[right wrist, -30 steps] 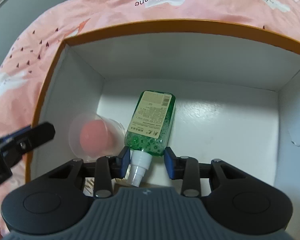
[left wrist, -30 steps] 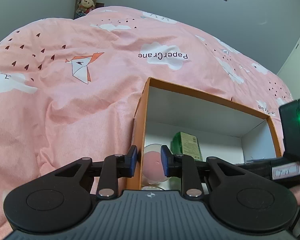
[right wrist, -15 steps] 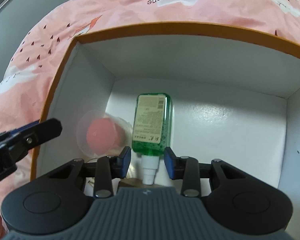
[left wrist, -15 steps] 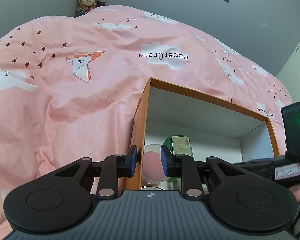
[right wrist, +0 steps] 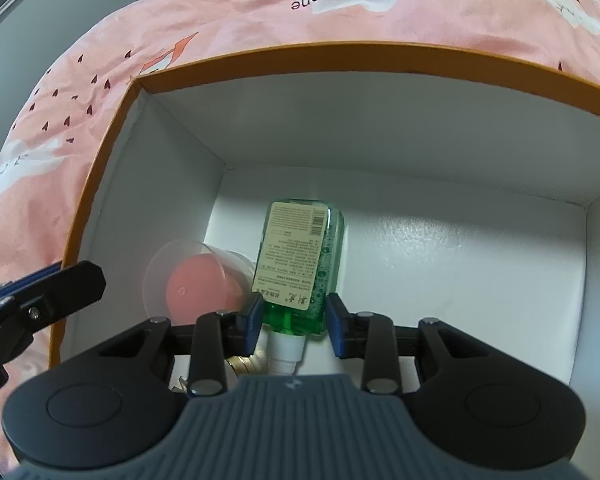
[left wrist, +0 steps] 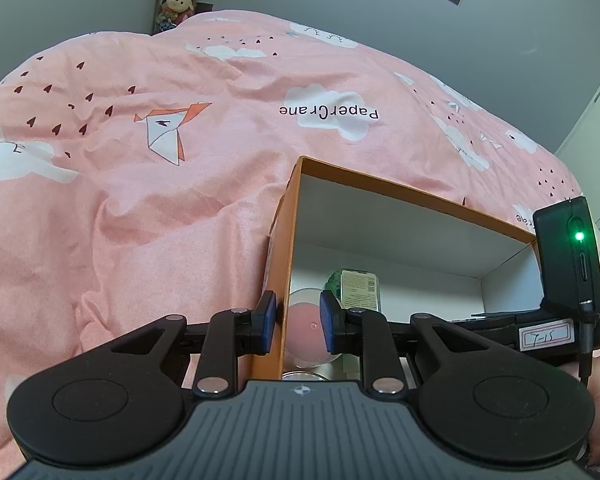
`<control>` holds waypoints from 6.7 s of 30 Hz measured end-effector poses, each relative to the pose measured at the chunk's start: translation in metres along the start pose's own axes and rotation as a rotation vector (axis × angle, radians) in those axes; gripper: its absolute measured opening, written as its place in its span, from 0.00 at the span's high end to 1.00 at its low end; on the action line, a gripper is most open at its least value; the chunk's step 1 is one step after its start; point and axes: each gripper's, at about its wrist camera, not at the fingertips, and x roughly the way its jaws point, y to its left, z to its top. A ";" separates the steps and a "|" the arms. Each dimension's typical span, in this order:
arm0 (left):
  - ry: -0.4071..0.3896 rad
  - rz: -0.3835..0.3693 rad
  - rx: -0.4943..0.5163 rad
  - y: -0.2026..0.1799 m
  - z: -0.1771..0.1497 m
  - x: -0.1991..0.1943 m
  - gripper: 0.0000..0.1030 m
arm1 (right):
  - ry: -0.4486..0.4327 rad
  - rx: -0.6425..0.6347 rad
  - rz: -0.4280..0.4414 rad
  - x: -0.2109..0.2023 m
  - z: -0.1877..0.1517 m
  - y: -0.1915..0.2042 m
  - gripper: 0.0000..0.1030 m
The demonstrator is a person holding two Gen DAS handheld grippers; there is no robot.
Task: Organize rigid objects
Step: 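Open right tool to drop the green bottle, then lift both tools away, then move both tools down toward the items in front of the box, then grasp the yellow YOU&PURE bottle with left tool while right tool grasps the white jar, then carry the yellow bottle and white jar over the orange box with both tools, then release the yellow bottle with left tool while right tool releases the white jar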
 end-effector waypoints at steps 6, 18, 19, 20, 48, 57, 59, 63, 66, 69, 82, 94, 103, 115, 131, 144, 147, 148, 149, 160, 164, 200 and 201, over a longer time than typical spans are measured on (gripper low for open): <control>-0.105 0.074 0.019 -0.012 -0.002 -0.022 0.74 | -0.036 -0.025 -0.032 -0.015 -0.007 0.004 0.67; -0.142 -0.087 0.149 -0.055 -0.022 -0.074 0.73 | -0.224 -0.094 -0.045 -0.113 -0.066 0.022 0.61; -0.122 -0.118 0.151 -0.057 -0.025 -0.077 0.73 | -0.241 -0.101 -0.044 -0.121 -0.072 0.022 0.59; -0.103 -0.145 0.148 -0.058 -0.030 -0.079 0.73 | -0.259 -0.107 -0.043 -0.129 -0.081 0.022 0.57; 0.454 -0.185 0.084 -0.018 -0.143 -0.029 0.57 | -0.038 0.143 -0.160 -0.116 -0.237 -0.023 0.49; 0.470 -0.161 0.157 -0.021 -0.151 -0.030 0.53 | 0.027 0.142 -0.146 -0.103 -0.248 -0.018 0.49; 0.418 -0.138 0.219 -0.021 -0.146 -0.043 0.48 | 0.033 0.104 -0.144 -0.101 -0.248 -0.012 0.49; 0.373 -0.071 0.281 -0.012 -0.143 -0.055 0.38 | 0.046 0.040 -0.144 -0.095 -0.247 -0.001 0.49; 0.395 -0.025 0.299 -0.005 -0.146 -0.050 0.38 | 0.059 0.021 -0.151 -0.088 -0.245 0.002 0.51; 0.409 0.004 0.325 -0.007 -0.150 -0.044 0.36 | 0.065 0.009 -0.162 -0.085 -0.245 0.003 0.53; 0.465 0.112 0.309 -0.009 -0.158 0.003 0.33 | 0.077 0.037 -0.134 -0.080 -0.244 -0.004 0.53; 0.394 0.088 0.322 -0.003 -0.165 0.004 0.71 | 0.093 0.025 -0.154 -0.071 -0.242 0.002 0.58; 0.417 0.079 0.347 -0.017 -0.174 0.008 0.68 | 0.090 0.017 -0.145 -0.067 -0.240 0.002 0.58; 0.337 -0.001 0.300 -0.009 -0.162 -0.008 0.74 | 0.061 0.022 -0.129 -0.079 -0.240 -0.004 0.60; 0.087 -0.133 0.305 -0.037 -0.125 -0.071 0.74 | -0.102 -0.077 -0.142 -0.131 -0.223 0.003 0.60; -0.116 -0.195 0.322 -0.078 -0.074 -0.097 0.74 | -0.283 -0.228 -0.170 -0.188 -0.176 0.013 0.60; -0.141 -0.222 0.311 -0.083 -0.060 -0.093 0.74 | -0.304 -0.240 -0.172 -0.197 -0.158 0.010 0.60; -0.141 -0.233 0.302 -0.084 -0.055 -0.090 0.74 | -0.308 -0.243 -0.175 -0.198 -0.153 0.009 0.60; -0.143 -0.246 0.300 -0.085 -0.049 -0.087 0.74 | -0.309 -0.248 -0.180 -0.199 -0.147 0.008 0.60; -0.125 -0.300 0.291 -0.068 -0.012 -0.031 0.74 | -0.163 -0.211 -0.141 -0.155 -0.088 -0.018 0.60; -0.070 -0.306 0.298 -0.070 -0.015 -0.007 0.74 | -0.091 -0.156 -0.112 -0.127 -0.076 -0.034 0.60; 0.313 -0.072 0.393 -0.092 -0.022 0.092 0.69 | 0.067 -0.193 -0.120 -0.042 -0.048 -0.049 0.60; 0.317 -0.077 0.389 -0.090 -0.021 0.091 0.63 | 0.069 -0.192 -0.120 -0.042 -0.048 -0.048 0.60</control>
